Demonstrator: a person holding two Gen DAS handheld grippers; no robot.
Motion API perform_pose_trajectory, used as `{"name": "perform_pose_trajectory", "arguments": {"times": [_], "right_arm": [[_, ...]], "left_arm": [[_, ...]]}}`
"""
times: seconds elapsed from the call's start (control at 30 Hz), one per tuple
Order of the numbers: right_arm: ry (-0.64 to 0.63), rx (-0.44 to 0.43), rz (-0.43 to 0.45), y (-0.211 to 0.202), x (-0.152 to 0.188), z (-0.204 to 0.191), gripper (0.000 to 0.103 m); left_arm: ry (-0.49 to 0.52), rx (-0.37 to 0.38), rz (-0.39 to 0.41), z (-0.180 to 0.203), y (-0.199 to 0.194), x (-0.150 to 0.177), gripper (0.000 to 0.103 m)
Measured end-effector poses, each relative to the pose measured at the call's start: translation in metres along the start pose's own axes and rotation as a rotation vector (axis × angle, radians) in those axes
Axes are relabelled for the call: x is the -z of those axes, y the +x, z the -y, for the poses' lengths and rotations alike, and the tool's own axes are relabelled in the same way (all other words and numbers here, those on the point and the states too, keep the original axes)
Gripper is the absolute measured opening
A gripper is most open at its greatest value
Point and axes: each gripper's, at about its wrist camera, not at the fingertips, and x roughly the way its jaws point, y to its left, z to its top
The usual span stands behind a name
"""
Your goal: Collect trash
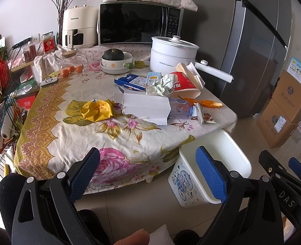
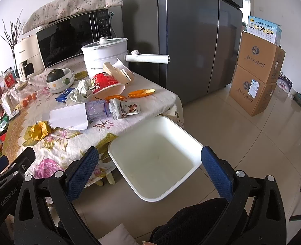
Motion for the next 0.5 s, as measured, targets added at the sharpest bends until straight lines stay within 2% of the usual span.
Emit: {"name": "perform_pose_trajectory", "arguments": {"times": [0.5], "right_arm": [[-0.002,-0.001,-0.003,0.0021,0.0031,-0.0021,0.096]], "left_arm": [[-0.003,-0.001,-0.005,-0.0030,0.0005,0.0049,0.092]]}}
